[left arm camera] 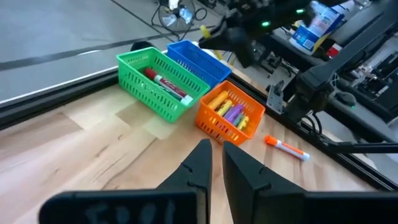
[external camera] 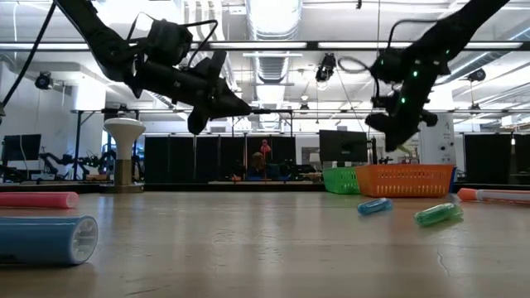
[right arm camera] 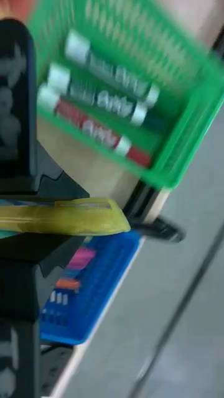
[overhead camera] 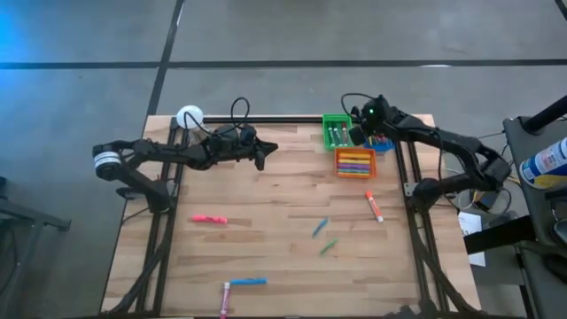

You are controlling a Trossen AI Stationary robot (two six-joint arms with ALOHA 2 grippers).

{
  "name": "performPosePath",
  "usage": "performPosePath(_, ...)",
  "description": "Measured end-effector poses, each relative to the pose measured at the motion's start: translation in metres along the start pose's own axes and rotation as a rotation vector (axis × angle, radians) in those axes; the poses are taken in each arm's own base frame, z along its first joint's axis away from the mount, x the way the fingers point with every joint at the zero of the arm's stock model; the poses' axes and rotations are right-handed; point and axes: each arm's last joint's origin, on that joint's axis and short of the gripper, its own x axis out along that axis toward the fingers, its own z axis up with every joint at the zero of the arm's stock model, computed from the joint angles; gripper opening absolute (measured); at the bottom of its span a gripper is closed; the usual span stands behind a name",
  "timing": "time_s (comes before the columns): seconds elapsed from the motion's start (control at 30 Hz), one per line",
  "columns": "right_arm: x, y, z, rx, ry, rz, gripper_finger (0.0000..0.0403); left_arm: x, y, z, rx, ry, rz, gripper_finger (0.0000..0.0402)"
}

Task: Pick & Place Markers
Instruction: Put the yellow pen into the blue bin, then put the blue pen into the blue bin

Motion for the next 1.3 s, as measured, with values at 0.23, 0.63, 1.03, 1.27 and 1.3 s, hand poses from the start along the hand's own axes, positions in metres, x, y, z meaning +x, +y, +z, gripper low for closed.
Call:
performPosePath(0.23,0.038,-0.013,-0.01,0.057,0.143,-0.069,0.0054,0.001,-0.001,-0.003,-0.04,0.024,-0.013,0.0032)
performPosePath(0.63,0.05,-0.016,-0.01,0.074,0.155,-0.114,0.0103,0.0,0.001,-0.014,-0.141,0.156,-0.011,0.0032)
performPosePath(1.03,0.03,-0.015,-0.003,0.041,0.092,-0.084,0.0144,0.004,-0.004,0.001,-0.137,0.093,-0.04,0.0032)
performPosePath(1.27,0.013,-0.005,0.001,-0.047,0.023,-0.041,0.0111,0.006,-0.014,0.016,-0.108,0.043,-0.168,0.0032)
performPosePath(1.3,0.013,-0.004,0.0,-0.06,0.022,-0.035,0.0106,0.006,-0.015,0.017,-0.116,0.046,-0.184,0.0032)
